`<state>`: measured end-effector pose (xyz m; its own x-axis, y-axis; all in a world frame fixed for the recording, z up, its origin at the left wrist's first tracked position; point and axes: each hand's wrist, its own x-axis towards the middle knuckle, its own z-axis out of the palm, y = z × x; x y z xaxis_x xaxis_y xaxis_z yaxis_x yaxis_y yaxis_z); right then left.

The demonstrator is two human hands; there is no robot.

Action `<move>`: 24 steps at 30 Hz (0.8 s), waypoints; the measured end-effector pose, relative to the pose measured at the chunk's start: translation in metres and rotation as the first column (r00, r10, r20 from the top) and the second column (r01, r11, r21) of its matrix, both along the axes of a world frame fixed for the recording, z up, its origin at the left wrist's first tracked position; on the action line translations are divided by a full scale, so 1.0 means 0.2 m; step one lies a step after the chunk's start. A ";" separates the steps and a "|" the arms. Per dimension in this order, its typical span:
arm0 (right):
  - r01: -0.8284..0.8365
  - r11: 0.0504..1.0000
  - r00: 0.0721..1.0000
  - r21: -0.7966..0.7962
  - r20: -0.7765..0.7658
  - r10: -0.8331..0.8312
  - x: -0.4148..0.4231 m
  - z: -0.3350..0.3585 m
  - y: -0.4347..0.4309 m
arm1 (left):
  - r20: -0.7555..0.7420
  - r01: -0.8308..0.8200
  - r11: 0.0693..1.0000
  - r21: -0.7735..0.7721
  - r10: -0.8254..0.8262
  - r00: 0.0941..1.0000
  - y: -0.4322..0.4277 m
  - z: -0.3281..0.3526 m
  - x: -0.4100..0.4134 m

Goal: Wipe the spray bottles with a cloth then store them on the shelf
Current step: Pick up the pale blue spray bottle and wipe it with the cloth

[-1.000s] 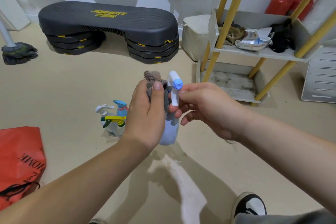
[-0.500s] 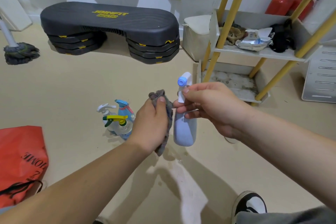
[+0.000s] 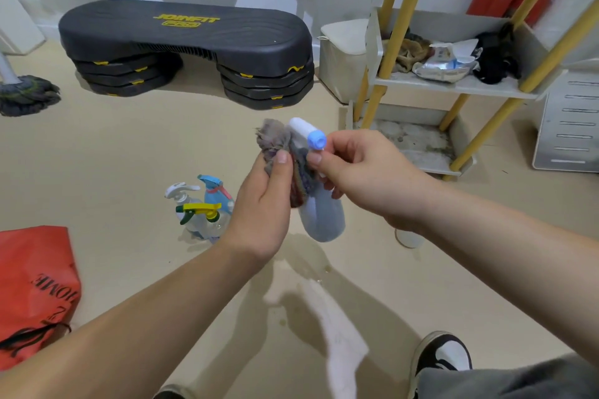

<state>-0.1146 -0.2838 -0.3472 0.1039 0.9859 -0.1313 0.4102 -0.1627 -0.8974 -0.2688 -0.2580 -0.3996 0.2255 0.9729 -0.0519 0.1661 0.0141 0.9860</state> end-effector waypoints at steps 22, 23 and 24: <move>-0.202 0.971 0.831 -0.131 -0.548 0.099 0.12 0.00 0.02 | 0.466 0.321 0.751 -0.577 -0.020 0.885 0.12 0.04 -0.10; -0.206 0.968 0.829 -0.146 -0.551 0.093 0.12 0.00 0.02 | 0.450 0.354 0.720 -0.597 -0.065 0.891 0.11 0.04 -0.11; -0.205 0.965 0.826 -0.164 -0.558 0.081 0.12 0.00 0.02 | 0.424 0.369 0.697 -0.615 -0.101 0.900 0.09 0.03 -0.11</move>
